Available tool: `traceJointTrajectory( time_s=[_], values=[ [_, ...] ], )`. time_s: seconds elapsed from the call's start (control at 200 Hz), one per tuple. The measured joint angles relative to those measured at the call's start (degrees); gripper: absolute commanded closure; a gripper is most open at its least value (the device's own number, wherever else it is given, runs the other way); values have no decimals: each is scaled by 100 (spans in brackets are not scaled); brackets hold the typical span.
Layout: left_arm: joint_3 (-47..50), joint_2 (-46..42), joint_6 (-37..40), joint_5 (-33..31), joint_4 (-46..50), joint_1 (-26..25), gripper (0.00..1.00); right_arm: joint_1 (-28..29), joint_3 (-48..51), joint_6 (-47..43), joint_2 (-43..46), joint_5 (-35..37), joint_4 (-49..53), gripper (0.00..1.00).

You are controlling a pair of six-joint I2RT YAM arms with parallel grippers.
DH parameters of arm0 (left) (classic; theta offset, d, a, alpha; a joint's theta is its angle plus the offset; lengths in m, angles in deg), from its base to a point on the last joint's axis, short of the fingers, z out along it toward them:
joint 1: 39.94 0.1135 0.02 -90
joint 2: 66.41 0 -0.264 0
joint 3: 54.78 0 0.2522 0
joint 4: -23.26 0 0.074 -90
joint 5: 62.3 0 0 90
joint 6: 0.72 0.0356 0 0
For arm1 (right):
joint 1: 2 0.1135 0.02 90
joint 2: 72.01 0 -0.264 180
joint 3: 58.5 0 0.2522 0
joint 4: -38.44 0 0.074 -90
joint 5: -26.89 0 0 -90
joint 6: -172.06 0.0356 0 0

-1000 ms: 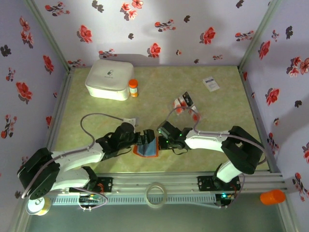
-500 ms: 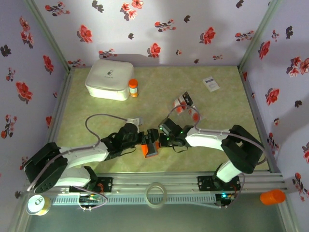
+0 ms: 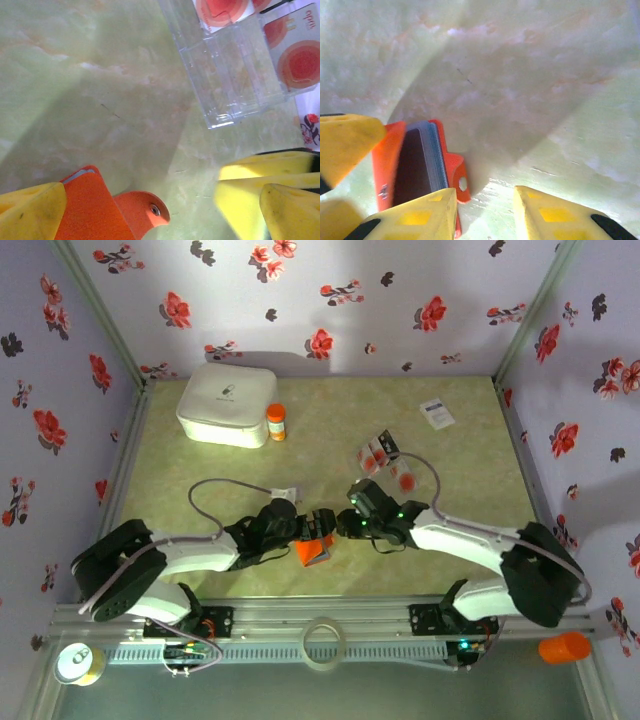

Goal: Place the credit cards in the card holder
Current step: Close the card holder at the bottom-center of the table.

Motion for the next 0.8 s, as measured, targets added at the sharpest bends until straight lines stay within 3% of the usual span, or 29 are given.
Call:
traceJointTrajectory(
  time_s=[0.28, 0.485, 0.595, 0.8],
  values=[
    [-96, 321, -17, -105, -164, -72, 0, -114, 376, 103, 1097, 17, 221, 69],
    [-474, 254, 92, -101, 599, 22, 0, -98, 400, 149, 1300, -208, 199, 75],
    [-732, 131, 271, -85, 1069, 273, 0, 114, 385, 214, 1285, -240, 138, 77],
    [-1091, -90, 599, 28, 1652, 887, 0, 1036, -170, 282, 717, -146, 63, 80]
  ],
)
